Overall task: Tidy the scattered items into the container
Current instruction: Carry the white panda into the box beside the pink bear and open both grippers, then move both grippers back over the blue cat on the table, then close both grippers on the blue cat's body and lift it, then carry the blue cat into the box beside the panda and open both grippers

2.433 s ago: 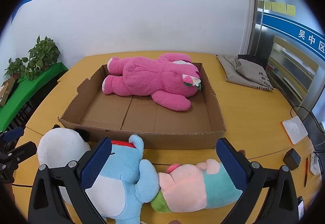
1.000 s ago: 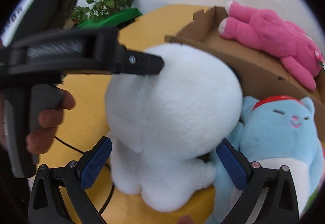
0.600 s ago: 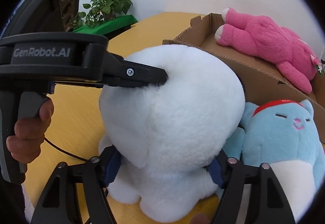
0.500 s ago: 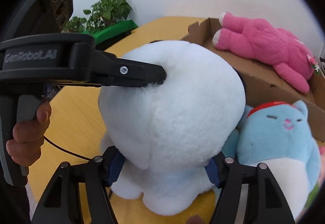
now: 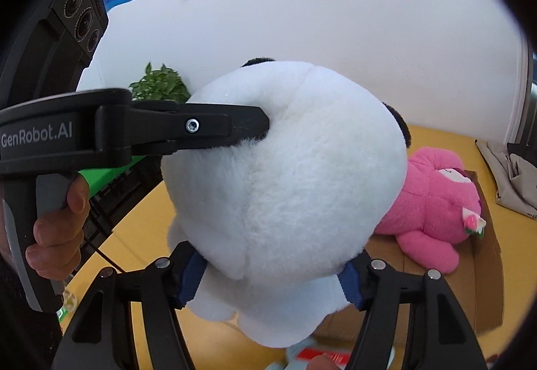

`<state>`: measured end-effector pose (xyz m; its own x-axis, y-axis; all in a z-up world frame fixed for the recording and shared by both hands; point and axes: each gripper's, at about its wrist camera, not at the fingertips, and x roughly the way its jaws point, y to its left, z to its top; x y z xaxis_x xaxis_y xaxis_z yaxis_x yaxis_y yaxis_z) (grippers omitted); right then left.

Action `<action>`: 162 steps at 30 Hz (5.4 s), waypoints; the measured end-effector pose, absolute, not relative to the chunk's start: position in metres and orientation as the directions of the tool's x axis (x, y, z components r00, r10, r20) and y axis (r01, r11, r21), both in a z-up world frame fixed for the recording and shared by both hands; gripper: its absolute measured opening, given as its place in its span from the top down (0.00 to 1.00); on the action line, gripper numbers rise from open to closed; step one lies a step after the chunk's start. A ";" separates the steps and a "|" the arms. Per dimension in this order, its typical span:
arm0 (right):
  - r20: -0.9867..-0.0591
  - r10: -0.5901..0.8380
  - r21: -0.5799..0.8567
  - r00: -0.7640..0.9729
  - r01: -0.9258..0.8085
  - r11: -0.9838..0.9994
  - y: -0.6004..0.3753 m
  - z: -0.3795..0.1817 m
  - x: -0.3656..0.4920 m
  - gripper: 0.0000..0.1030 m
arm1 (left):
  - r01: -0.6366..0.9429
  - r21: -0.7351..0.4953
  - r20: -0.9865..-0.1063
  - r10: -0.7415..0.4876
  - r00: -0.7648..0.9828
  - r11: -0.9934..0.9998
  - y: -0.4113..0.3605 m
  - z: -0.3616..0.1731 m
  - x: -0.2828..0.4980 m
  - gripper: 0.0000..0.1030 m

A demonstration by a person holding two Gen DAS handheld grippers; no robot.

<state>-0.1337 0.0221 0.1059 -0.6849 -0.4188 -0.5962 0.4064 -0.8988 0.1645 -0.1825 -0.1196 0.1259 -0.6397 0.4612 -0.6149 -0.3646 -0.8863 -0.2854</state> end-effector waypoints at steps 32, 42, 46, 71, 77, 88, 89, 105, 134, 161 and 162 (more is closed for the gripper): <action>-0.674 -0.155 0.073 -0.723 0.143 -0.987 0.085 0.050 -0.089 0.00 | -0.074 -0.126 -0.643 0.138 -0.753 -0.989 -0.095 0.060 -0.072 0.00; -0.671 -0.053 0.003 -0.739 0.069 -0.998 0.131 0.064 -0.055 0.00 | -0.074 -0.264 -0.658 0.235 -0.715 -0.962 -0.053 0.037 -0.022 0.00; -0.662 -0.042 -0.008 -0.748 0.063 -0.998 0.138 0.068 -0.046 0.00 | -0.081 -0.250 -0.661 0.231 -0.714 -0.965 -0.043 0.040 -0.013 0.00; -0.672 -0.044 -0.012 -0.739 0.070 -0.997 0.149 0.063 -0.043 0.00 | -0.087 -0.230 -0.681 0.224 -0.697 -0.969 -0.033 0.036 -0.014 0.00; -0.672 -0.044 -0.008 -0.739 0.067 -0.998 0.152 0.064 -0.041 0.00 | -0.100 -0.232 -0.683 0.235 -0.691 -0.968 -0.028 0.036 -0.013 0.00; -0.679 -0.041 -0.004 -0.733 0.060 -0.998 0.158 0.061 -0.037 0.00 | -0.109 -0.241 -0.686 0.249 -0.684 -0.964 -0.024 0.037 -0.012 0.00; -0.680 -0.041 -0.005 -0.732 0.061 -0.998 0.158 0.061 -0.037 0.00 | -0.109 -0.244 -0.687 0.251 -0.682 -0.964 -0.024 0.037 -0.012 0.00; -0.682 -0.197 0.079 -0.705 0.196 -0.977 0.170 0.059 -0.006 0.00 | -0.102 -0.284 -0.715 0.282 -0.640 -0.953 -0.034 0.021 -0.021 0.00; -0.808 -0.379 0.257 -0.450 0.310 -0.915 0.103 -0.056 -0.009 0.26 | -0.230 -0.534 -0.721 0.581 -0.378 -0.813 -0.029 -0.061 -0.063 0.42; -0.652 -0.519 0.323 -0.553 0.416 -0.850 0.132 0.018 -0.196 0.29 | -0.240 -0.273 -0.701 0.363 -0.614 -0.932 0.000 0.055 -0.244 0.44; -0.676 -0.527 0.355 -0.515 0.400 -0.845 0.131 0.004 -0.207 0.28 | -0.222 -0.269 -0.726 0.348 -0.593 -0.937 0.001 0.041 -0.254 0.44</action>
